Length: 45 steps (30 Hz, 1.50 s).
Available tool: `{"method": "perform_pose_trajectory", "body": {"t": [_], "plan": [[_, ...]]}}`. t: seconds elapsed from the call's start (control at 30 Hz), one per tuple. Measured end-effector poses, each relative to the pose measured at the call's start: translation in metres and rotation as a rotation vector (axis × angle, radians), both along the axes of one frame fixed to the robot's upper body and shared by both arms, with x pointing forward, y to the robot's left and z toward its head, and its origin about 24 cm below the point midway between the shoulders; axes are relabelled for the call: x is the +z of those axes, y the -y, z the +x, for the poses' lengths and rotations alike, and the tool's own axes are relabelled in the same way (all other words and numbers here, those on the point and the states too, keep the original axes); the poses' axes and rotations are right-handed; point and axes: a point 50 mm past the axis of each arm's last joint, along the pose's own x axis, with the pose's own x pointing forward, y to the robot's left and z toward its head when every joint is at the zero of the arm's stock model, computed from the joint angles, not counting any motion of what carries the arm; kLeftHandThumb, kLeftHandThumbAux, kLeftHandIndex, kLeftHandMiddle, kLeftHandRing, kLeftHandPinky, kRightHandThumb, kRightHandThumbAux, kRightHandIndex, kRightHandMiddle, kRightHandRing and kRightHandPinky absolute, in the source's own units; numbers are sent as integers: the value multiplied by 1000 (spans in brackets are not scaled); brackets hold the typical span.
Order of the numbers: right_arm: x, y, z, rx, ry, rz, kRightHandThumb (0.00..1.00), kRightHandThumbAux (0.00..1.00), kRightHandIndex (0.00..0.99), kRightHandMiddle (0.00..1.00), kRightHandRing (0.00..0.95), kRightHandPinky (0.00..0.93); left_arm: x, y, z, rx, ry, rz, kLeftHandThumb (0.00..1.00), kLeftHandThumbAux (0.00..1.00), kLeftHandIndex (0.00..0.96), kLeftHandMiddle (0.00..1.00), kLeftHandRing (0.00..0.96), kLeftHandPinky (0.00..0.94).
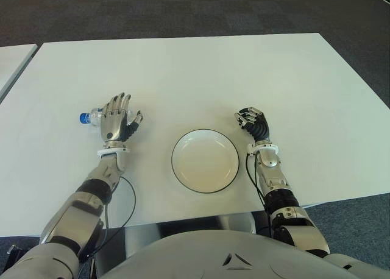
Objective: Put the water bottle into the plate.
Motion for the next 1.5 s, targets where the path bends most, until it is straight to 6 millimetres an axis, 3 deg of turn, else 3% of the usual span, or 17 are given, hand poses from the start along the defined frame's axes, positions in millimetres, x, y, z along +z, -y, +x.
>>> {"method": "perform_pose_trajectory", "body": {"t": [0.8,1.07,1.5], "plan": [[0,-2,0,9,1,-6,706,729,433,600,624,648,44,14,-6,-49,252,-172,646,184,0,0,0,0],[0,-3,0,13,1,-14,706,729,433,597,623,645,61,22,-12,-78,325,-204,630,180,0,0,0,0],[0,-6,0,19,1,-28,706,729,433,596,614,633,81,17,-21,-53,365,-12,589,163,0,0,0,0]]}}
